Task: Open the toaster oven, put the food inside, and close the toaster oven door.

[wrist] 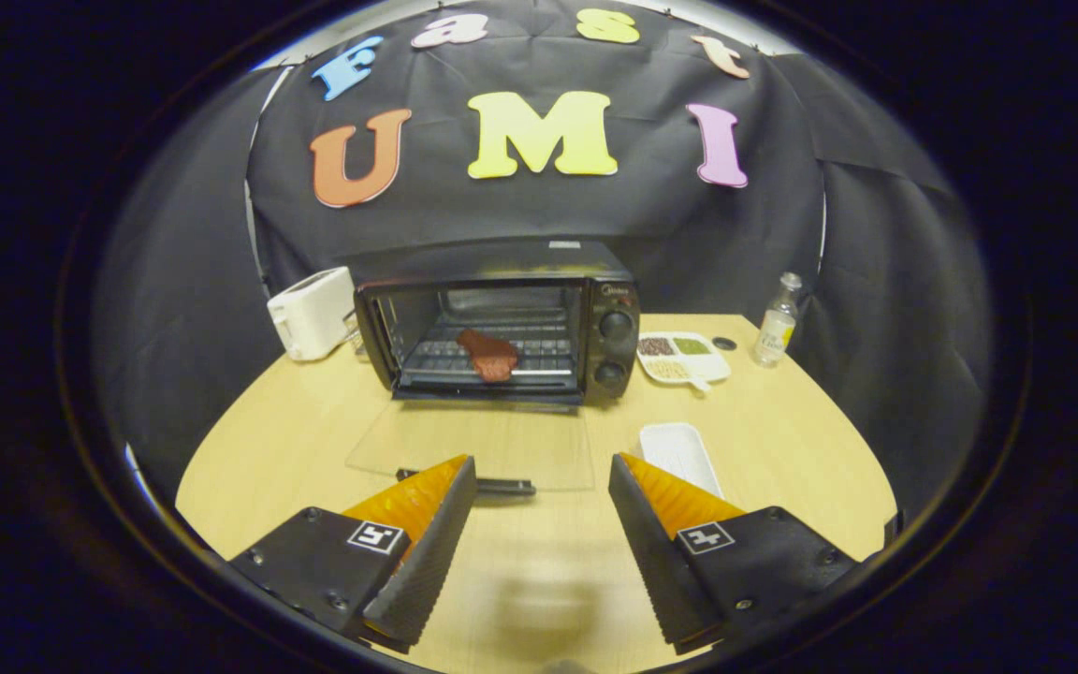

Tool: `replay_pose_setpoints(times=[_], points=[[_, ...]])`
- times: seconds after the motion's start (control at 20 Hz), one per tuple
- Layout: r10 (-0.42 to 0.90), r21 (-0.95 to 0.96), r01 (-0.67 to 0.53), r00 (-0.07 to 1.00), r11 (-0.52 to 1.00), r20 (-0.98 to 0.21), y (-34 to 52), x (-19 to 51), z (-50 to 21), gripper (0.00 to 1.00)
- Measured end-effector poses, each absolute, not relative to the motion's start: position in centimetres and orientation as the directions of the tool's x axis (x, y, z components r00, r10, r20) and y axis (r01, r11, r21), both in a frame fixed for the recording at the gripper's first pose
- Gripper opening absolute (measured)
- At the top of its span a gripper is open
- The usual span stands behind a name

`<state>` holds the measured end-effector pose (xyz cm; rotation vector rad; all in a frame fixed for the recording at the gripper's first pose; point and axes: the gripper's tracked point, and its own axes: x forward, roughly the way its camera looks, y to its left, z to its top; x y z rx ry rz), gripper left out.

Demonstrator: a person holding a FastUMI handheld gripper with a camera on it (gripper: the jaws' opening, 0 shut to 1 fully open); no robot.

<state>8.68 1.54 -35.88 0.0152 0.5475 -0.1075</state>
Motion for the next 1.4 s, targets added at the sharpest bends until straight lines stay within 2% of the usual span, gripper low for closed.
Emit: replay_pose_setpoints(times=[0.35,1.0,1.4], points=[[-0.049,0.003,0.063,0.806,0.998,-0.59,5.2,5.2,-42.1,0.92],[-0.033,0.004,0.05,0.719,0.999,-0.694,7.9,13.5,-49.5,0.92],[-0.022,-0.003,0.028,0.707,1.0,-0.707,7.2,15.7,-49.6,0.92]])
